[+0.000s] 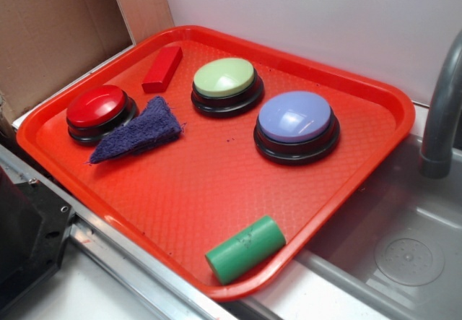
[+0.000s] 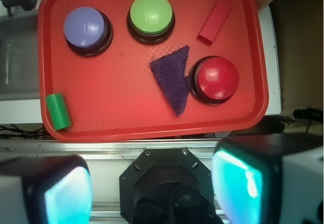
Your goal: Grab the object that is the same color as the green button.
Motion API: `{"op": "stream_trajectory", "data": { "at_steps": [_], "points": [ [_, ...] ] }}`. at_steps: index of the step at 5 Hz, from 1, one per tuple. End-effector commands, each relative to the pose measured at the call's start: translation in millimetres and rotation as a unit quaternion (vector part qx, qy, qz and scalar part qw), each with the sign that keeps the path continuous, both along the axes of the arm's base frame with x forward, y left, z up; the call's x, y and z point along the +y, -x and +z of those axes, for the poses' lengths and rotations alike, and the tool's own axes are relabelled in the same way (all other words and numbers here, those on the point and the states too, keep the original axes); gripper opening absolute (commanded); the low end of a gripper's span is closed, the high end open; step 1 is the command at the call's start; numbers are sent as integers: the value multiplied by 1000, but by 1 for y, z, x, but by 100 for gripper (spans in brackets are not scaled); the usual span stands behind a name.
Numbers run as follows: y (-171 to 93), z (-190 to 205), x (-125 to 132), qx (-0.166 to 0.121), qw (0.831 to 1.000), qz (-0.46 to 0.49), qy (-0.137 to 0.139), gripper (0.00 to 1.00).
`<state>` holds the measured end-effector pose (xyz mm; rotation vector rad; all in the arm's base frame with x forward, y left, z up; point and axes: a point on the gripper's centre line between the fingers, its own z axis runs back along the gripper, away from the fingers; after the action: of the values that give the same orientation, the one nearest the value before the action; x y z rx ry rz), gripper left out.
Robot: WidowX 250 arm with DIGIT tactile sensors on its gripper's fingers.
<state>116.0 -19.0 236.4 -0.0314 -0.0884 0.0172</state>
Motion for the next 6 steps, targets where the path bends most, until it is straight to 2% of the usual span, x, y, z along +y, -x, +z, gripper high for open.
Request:
{"op": "stream_trajectory", "data": {
  "at_steps": [1,2,3,4,5,6],
  "points": [
    [0,0,0,0,1000,0,0,100],
    [-8,-11,-7,0,1000,-18,12,100],
    [-18,-27,-25,-2,999,-31,-7,100],
    [-25,-47,-43,-16,999,-39,-4,100],
    [-27,-70,-61,-33,999,-16,15,100],
    [-29,-101,-82,-41,998,-25,47,100]
  ]
}}
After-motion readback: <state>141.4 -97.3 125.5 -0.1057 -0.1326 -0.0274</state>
